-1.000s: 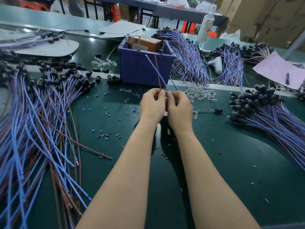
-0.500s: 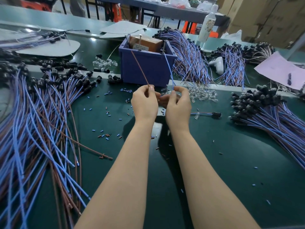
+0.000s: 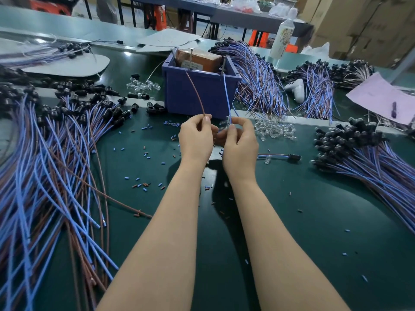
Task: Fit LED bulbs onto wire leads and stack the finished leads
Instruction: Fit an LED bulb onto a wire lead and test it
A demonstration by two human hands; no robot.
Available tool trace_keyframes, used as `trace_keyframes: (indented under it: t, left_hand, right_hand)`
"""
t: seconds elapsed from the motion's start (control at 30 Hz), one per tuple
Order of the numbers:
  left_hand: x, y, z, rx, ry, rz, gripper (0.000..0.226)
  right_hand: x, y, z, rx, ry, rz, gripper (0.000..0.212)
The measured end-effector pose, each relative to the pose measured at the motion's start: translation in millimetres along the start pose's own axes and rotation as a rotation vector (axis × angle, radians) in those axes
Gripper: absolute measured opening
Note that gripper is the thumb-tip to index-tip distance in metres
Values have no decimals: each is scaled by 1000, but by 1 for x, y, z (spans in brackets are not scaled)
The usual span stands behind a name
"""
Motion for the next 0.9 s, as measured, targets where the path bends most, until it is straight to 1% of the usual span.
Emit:
trace_keyframes:
  t: [0.27, 0.43, 0.63, 0.9]
  left_hand:
    - [-1, -2, 3, 22, -58, 41, 17]
    - [2, 0, 1, -11, -51, 50, 17]
    - [7, -1, -3, -45, -20, 29, 18]
    - [10, -1, -5, -89, 13, 14, 18]
  right_hand:
    - [1, 1, 6, 42, -45, 75, 10]
    - [1, -2, 7, 82, -58, 68, 10]
    - [2, -6, 2, 30, -28, 26, 12]
    - [1, -6, 0, -23, 9, 30, 15]
Point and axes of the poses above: each hand's wrist, its own x-axis towards the middle knuckle, its own y-axis out of the back of the hand, z = x × y, the point moved 6 cm from there along x, towards the middle knuckle, and after that the axes turned 15 degrees about -z, right-handed, at the moved point
